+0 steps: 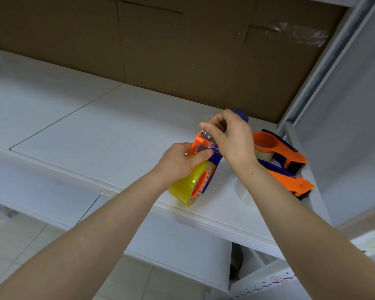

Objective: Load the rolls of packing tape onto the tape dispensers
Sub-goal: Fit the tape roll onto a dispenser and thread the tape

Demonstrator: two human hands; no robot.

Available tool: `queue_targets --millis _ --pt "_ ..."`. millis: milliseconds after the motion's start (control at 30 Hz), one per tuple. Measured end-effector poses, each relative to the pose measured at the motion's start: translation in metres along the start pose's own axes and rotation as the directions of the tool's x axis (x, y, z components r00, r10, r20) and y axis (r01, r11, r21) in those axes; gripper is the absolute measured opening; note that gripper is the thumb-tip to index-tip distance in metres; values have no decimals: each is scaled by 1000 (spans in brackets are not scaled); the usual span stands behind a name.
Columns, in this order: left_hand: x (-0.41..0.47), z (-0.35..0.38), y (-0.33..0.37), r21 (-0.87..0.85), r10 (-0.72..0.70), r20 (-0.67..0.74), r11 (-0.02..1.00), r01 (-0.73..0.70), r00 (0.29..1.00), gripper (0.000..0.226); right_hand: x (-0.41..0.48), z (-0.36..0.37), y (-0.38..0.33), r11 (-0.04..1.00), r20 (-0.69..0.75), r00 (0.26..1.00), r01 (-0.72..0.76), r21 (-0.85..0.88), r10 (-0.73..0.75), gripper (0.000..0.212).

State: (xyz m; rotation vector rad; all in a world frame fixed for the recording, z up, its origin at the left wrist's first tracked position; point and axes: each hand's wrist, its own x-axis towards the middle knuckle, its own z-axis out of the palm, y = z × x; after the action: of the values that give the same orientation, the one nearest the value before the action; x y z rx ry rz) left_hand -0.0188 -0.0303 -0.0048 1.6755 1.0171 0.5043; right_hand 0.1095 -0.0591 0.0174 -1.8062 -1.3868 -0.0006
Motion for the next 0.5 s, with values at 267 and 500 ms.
queue_targets --millis 267,500 --pt "0 2 2 4 -12 3 1000 12 1000 37 1 0 2 996 3 1000 -18 -86 19 24" --pt "3 5 4 -5 -44 -49 999 43 998 26 -2 -2 2 996 -17 999 -47 -81 45 23"
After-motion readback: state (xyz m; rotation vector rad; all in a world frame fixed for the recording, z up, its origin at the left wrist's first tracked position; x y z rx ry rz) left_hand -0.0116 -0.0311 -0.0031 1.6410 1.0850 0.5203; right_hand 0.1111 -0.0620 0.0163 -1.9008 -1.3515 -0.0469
